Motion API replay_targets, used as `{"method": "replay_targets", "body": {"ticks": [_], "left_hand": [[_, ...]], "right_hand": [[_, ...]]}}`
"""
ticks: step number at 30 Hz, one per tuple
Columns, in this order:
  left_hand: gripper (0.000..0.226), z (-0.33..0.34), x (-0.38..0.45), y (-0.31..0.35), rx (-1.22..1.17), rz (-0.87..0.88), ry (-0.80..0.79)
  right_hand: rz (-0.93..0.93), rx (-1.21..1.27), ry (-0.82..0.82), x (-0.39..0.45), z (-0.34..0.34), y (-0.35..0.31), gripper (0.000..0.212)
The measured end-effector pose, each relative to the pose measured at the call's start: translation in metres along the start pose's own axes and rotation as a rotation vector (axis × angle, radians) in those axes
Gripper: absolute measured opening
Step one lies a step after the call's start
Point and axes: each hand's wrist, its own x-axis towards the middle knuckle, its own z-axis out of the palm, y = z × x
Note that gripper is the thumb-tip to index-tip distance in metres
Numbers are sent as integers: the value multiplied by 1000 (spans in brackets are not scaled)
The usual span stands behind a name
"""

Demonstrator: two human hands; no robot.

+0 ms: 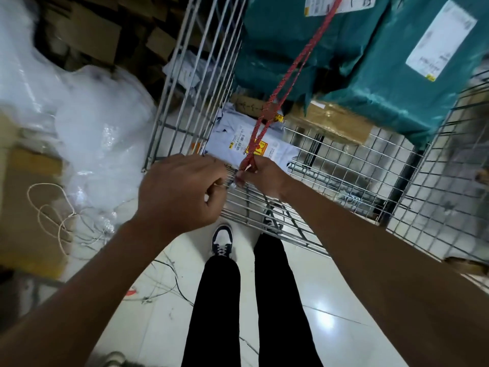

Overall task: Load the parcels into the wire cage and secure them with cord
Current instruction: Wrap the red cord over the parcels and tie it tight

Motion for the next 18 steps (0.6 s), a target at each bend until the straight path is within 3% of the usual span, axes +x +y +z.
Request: {"method": "replay_targets", "body": {"ticks": [3, 9, 13, 18], "left_hand": [[8, 0, 0, 1, -3, -11, -7], [9, 1, 1, 2, 10, -6, -8], [9, 2, 0, 1, 11, -14, -8], [8, 3, -4, 0, -45, 3, -8]], "right_hand": [[57, 147, -7, -4, -3, 2, 6], [214, 296, -68, -10, -19, 3, 32], [290, 365, -86, -19, -28, 6, 62], [355, 507, -17, -35, -42, 10, 37]]}}
